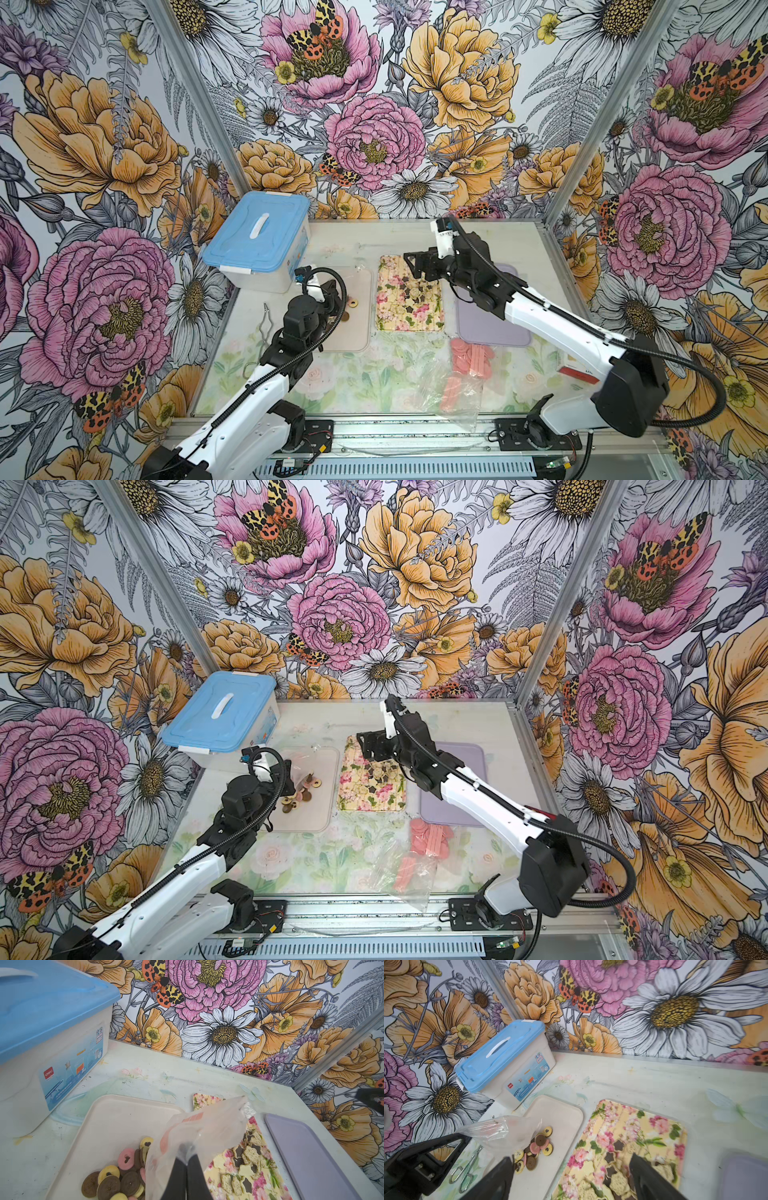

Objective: Pour cookies out of the ziploc bag
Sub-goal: 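Pour the cookies out of the ziploc bag onto the tray.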

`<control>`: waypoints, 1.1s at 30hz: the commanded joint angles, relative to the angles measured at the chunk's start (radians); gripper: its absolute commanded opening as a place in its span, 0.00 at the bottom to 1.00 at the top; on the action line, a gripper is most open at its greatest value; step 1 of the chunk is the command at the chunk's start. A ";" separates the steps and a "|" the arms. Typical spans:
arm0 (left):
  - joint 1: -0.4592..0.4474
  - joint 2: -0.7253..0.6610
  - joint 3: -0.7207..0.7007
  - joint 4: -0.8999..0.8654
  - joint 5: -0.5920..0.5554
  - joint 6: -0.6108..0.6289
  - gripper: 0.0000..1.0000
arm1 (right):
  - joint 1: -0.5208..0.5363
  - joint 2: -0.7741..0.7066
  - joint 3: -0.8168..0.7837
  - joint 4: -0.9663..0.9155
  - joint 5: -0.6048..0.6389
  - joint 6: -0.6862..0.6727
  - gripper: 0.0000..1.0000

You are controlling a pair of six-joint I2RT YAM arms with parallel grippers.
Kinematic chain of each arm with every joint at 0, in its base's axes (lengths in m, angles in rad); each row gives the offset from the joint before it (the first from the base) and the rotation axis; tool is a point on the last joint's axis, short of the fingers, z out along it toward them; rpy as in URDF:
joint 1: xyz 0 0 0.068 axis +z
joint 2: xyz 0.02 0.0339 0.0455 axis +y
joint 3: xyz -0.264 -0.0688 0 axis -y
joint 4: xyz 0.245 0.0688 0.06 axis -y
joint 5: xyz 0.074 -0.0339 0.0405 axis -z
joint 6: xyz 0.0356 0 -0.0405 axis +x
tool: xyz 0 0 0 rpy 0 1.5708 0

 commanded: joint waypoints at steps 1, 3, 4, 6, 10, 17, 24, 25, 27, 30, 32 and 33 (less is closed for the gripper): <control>-0.037 -0.003 0.043 -0.054 -0.042 0.016 0.00 | -0.006 -0.145 -0.116 -0.164 0.070 0.009 0.90; -0.051 0.003 0.052 -0.079 -0.036 0.016 0.00 | -0.015 -0.243 -0.180 -0.216 0.114 -0.038 0.89; -0.056 0.003 0.058 -0.092 -0.023 0.016 0.00 | -0.020 -0.277 -0.202 -0.239 0.130 -0.063 0.90; -0.073 -0.003 0.074 -0.125 -0.018 0.021 0.00 | -0.040 -0.328 -0.243 -0.261 0.161 -0.058 0.90; -0.093 -0.026 0.097 -0.193 -0.109 0.040 0.00 | -0.047 -0.298 -0.264 -0.243 0.133 -0.067 0.89; -0.150 0.063 0.182 -0.293 -0.041 0.028 0.00 | -0.050 -0.193 -0.274 -0.209 0.118 -0.072 0.87; -0.298 0.115 0.180 -0.411 -0.169 -0.092 0.00 | -0.095 -0.306 -0.312 -0.188 0.120 -0.056 0.87; -0.299 0.112 0.183 -0.429 -0.188 -0.104 0.00 | -0.096 -0.322 -0.318 -0.182 0.121 -0.053 0.87; -0.306 0.088 0.205 -0.517 -0.301 -0.125 0.00 | -0.098 -0.345 -0.331 -0.168 0.118 -0.047 0.88; -0.321 0.043 0.239 -0.647 -0.561 -0.140 0.00 | -0.099 -0.345 -0.330 -0.165 0.101 -0.049 0.88; -0.321 0.014 0.250 -0.697 -0.678 -0.143 0.00 | -0.101 -0.344 -0.332 -0.165 0.103 -0.050 0.88; -0.319 0.000 0.250 -0.713 -0.732 -0.151 0.00 | -0.102 -0.342 -0.333 -0.165 0.105 -0.050 0.88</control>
